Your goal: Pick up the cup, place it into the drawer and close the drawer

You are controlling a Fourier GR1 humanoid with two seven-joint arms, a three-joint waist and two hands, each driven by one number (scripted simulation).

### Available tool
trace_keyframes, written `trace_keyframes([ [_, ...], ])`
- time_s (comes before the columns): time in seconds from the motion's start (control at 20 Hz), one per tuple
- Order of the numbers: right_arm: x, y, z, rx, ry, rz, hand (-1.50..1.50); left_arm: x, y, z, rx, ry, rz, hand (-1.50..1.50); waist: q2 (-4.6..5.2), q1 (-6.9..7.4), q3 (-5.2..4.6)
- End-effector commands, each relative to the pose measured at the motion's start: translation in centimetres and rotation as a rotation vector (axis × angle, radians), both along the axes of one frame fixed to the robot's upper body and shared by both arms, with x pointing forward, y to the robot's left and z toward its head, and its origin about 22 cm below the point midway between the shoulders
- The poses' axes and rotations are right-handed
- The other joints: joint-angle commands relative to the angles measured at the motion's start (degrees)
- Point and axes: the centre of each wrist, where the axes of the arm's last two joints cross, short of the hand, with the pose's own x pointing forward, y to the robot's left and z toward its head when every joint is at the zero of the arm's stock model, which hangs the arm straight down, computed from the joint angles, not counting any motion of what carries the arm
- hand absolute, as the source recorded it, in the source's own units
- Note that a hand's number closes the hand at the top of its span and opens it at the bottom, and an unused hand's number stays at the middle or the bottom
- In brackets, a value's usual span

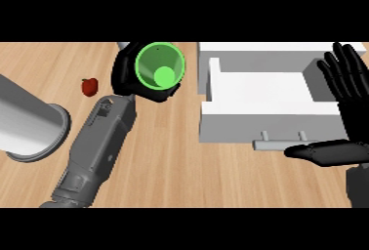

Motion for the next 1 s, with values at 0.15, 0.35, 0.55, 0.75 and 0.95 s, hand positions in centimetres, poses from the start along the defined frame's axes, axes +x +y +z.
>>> trace_keyframes([
  [0.15, 0.4, 0.9, 0.4, 0.011, -0.019, 0.004, -1.5, 0.9, -6.8, 9.0, 0.065, -0.007, -0.011, 1.5, 0.29, -1.06, -0.03],
  [0.35, 1.4, -0.7, 0.0, 0.02, -0.027, -0.006, -1.5, 1.2, -9.4, 11.1, 0.108, 0.028, 0.039, 1.5, 0.65, -1.74, -0.01],
  [0.55, 0.0, 0.1, -0.5, -0.009, -0.024, 0.038, -1.5, 2.0, -11.8, 14.6, 0.15, 0.149, 0.044, 1.5, 0.81, -2.79, 0.02],
  [0.75, 0.5, -0.4, 0.0, 0.017, -0.05, 0.021, -1.5, 2.5, -11.6, 11.0, 0.248, 0.225, 0.086, 1.5, 1.26, -3.88, 0.03],
  [0.95, 0.5, 0.9, 2.5, 0.011, -0.059, 0.056, -1.5, 3.0, -11.8, 10.6, 0.315, 0.284, 0.103, 1.5, 1.54, -5.25, -0.01],
])
